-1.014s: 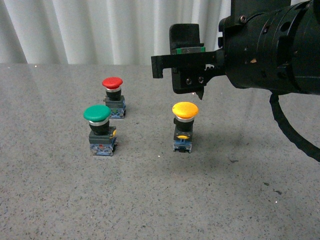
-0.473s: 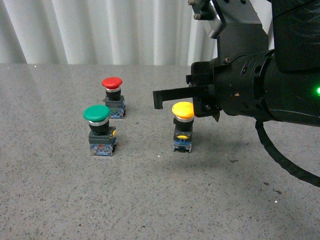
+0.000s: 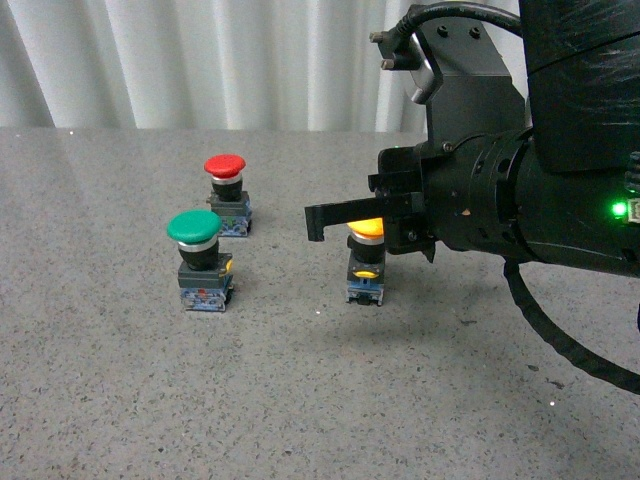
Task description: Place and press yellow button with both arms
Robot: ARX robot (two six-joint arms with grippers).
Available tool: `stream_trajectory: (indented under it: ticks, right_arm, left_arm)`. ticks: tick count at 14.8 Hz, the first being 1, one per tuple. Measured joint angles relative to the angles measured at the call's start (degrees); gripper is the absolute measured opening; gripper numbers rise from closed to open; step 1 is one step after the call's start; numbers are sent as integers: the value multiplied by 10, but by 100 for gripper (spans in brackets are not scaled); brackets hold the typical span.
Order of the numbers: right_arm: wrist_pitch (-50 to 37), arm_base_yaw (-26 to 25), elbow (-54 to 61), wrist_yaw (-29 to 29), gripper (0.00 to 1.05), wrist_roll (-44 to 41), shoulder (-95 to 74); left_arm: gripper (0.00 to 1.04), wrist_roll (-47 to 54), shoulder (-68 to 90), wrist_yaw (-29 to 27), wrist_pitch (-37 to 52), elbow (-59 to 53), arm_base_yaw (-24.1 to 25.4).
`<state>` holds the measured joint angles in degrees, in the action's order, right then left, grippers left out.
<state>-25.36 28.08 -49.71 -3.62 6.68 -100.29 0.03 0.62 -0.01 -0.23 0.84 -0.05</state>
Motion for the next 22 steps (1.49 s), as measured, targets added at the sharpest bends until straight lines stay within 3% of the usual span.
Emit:
stream_trajectory:
  ticks: [9,14,19,20,22]
  right_arm:
    - [83,1,-32,-7,2,-5,-9]
    - [-69,2,5,28,2,58,54]
    - [-54,-11,121,33,2,122,285]
    - [-40,-23,147,26,2,129,332]
    - [0,-46,221,-130,2,41,456]
  left_arm:
    - [98,0,0,0,0,0,0]
    - [98,0,0,0,0,0,0]
    - [98,0,0,0,0,0,0]
    - [98,0,0,0,0,0,0]
    - [98,0,0,0,0,0,0]
